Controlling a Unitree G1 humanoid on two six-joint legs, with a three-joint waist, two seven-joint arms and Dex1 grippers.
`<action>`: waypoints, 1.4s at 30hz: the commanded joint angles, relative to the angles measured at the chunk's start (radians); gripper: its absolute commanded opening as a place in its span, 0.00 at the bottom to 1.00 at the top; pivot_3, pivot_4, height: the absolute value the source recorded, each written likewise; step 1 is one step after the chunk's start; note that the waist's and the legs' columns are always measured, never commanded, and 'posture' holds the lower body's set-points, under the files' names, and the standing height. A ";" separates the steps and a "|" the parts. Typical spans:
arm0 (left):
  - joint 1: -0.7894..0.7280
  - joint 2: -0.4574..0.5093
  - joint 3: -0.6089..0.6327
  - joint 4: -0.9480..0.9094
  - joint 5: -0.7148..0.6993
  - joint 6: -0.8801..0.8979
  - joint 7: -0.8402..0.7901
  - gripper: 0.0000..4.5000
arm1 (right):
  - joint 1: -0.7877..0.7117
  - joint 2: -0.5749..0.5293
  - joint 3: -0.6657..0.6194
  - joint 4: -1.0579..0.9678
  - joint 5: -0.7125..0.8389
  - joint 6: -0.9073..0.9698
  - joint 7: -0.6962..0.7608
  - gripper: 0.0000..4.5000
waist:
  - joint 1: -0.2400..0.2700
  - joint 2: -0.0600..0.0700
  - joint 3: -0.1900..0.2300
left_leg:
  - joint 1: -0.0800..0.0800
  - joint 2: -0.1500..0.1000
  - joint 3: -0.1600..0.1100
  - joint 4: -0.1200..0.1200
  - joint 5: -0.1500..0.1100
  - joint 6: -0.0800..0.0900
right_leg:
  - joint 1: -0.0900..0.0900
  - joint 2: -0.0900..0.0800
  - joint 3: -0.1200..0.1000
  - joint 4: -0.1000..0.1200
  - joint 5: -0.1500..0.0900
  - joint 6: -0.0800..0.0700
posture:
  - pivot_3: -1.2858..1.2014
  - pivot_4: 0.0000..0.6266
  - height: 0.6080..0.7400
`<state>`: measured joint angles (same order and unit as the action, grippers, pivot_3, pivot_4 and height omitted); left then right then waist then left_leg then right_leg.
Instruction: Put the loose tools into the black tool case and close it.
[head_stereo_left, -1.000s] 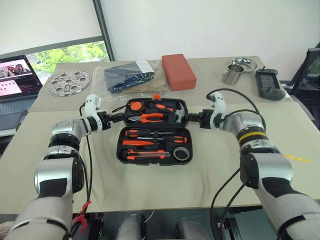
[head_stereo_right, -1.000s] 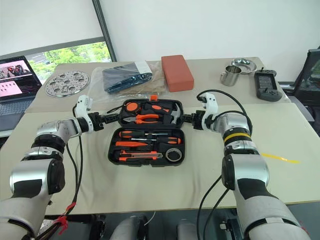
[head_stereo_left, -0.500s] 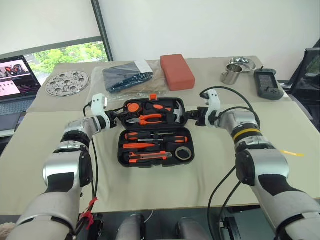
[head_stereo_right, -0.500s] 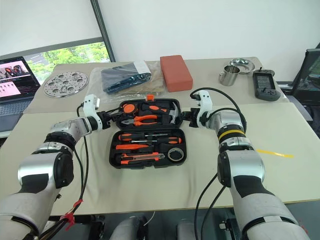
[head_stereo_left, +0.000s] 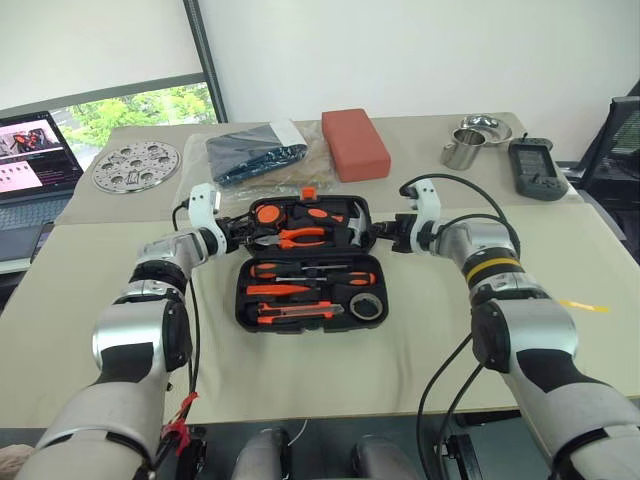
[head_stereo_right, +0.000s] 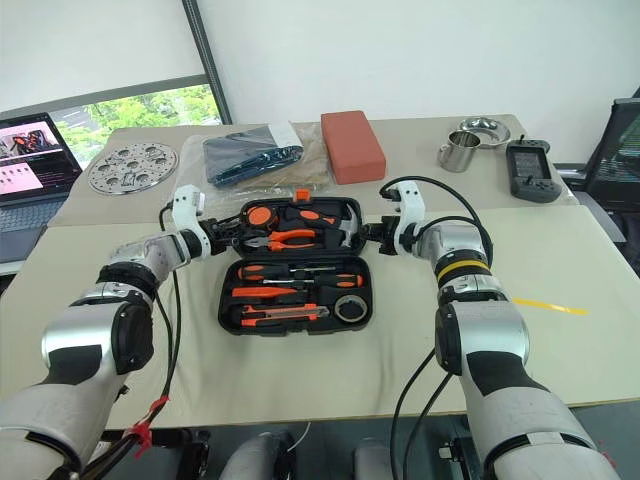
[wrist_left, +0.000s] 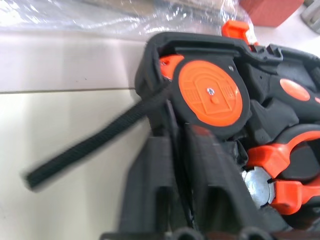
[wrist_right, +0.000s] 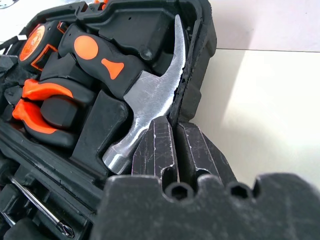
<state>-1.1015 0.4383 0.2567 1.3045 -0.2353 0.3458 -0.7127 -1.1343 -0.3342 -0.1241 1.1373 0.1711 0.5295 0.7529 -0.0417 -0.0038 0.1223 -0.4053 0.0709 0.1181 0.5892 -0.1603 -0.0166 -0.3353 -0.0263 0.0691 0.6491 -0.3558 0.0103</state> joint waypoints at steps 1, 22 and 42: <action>0.002 0.032 0.011 -0.029 0.000 -0.019 -0.062 0.00 | 0.001 -0.014 0.002 -0.060 0.005 -0.027 0.035 0.00 | -0.001 0.000 0.000 | 0.000 0.000 0.000 0.000 0.000 0.000 | 0.000 0.000 0.000 0.000 0.000 0.000 | 0.52 0.24 1.00; 0.385 0.061 -0.089 -0.468 0.064 -0.790 -0.398 0.00 | 0.434 -0.063 0.064 -0.603 0.024 -0.708 0.352 0.00 | 0.002 0.001 0.000 | 0.000 0.002 0.002 0.000 0.000 0.000 | 0.002 0.001 0.000 -0.001 0.000 0.000 | 0.52 0.24 1.00; 0.384 0.585 -0.479 -0.170 1.054 -1.829 0.218 0.63 | 0.550 -0.504 0.350 -0.178 -0.339 -1.814 0.350 0.83 | -0.001 -0.002 0.001 | 0.026 0.005 0.020 -0.001 -0.014 0.023 | 0.021 -0.018 0.003 -0.008 0.000 -0.001 | 0.52 0.24 1.00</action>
<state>-0.7078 0.9916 -0.2038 1.1082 0.7737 -1.4988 -0.5914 -0.6137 -0.8116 0.1993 0.9440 -0.1827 -1.3318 1.0705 -0.0430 -0.0055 0.1233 -0.3773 0.0763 0.1386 0.5877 -0.1747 0.0063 -0.3129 -0.0445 0.0721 0.6412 -0.3555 0.0097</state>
